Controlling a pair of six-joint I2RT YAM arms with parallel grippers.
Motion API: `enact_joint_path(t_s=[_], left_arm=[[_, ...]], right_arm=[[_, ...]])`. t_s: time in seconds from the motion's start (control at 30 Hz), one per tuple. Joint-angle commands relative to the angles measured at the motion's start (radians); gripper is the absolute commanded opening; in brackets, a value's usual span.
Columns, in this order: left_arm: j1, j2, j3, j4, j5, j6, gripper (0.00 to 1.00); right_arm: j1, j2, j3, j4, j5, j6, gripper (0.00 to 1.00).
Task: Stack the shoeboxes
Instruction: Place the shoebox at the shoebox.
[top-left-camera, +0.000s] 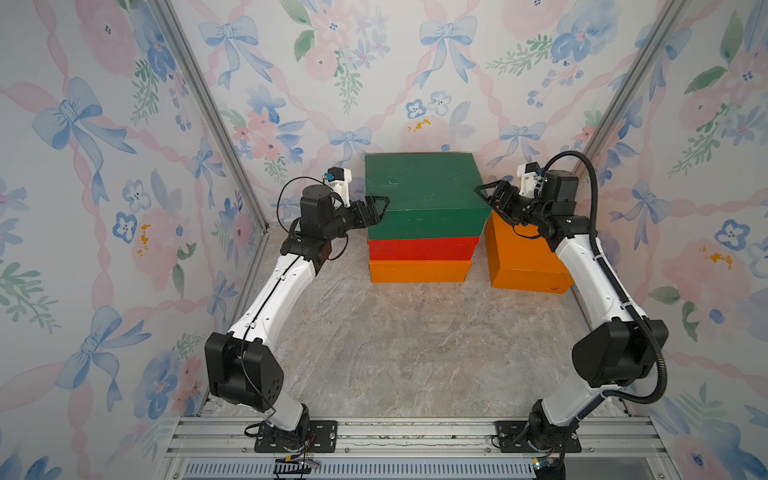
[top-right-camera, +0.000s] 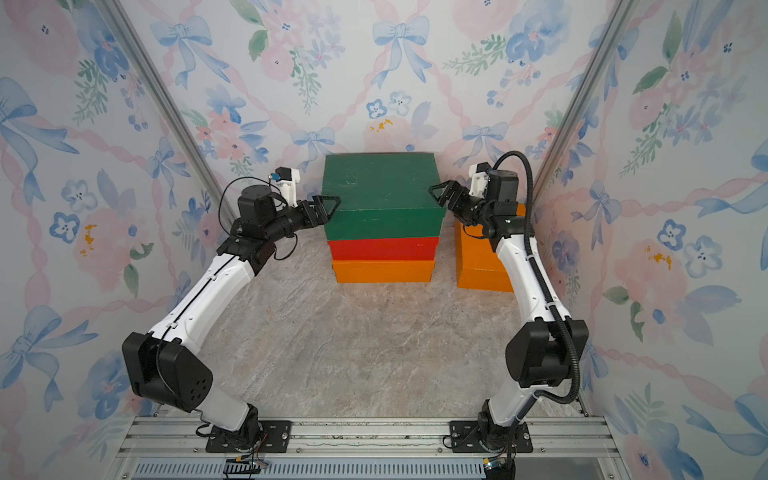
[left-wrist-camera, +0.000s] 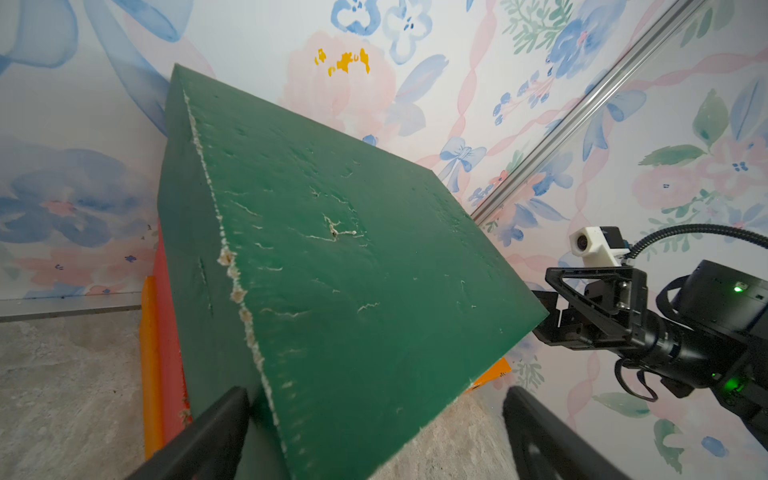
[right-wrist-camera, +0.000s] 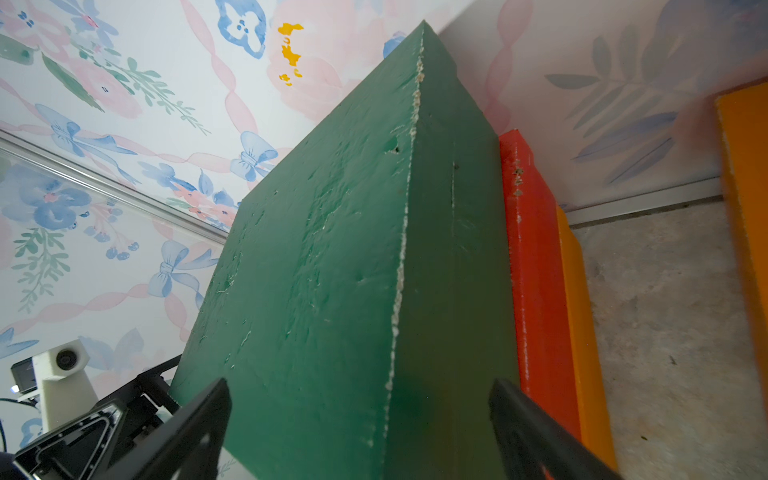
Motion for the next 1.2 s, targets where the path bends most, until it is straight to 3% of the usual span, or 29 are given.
enact_joint_path(t_s=[0.0, 1.17], left_arm=[[-0.003, -0.038, -0.016, 0.009, -0.006, -0.011, 0.98], [0.0, 0.104, 0.14, 0.018, 0.027, -0.034, 0.98]], right_arm=[[-0.005, -0.043, -0.026, 0.04, -0.024, 0.002, 0.97], [0.067, -0.115, -0.124, 0.054, -0.017, -0.016, 0.97]])
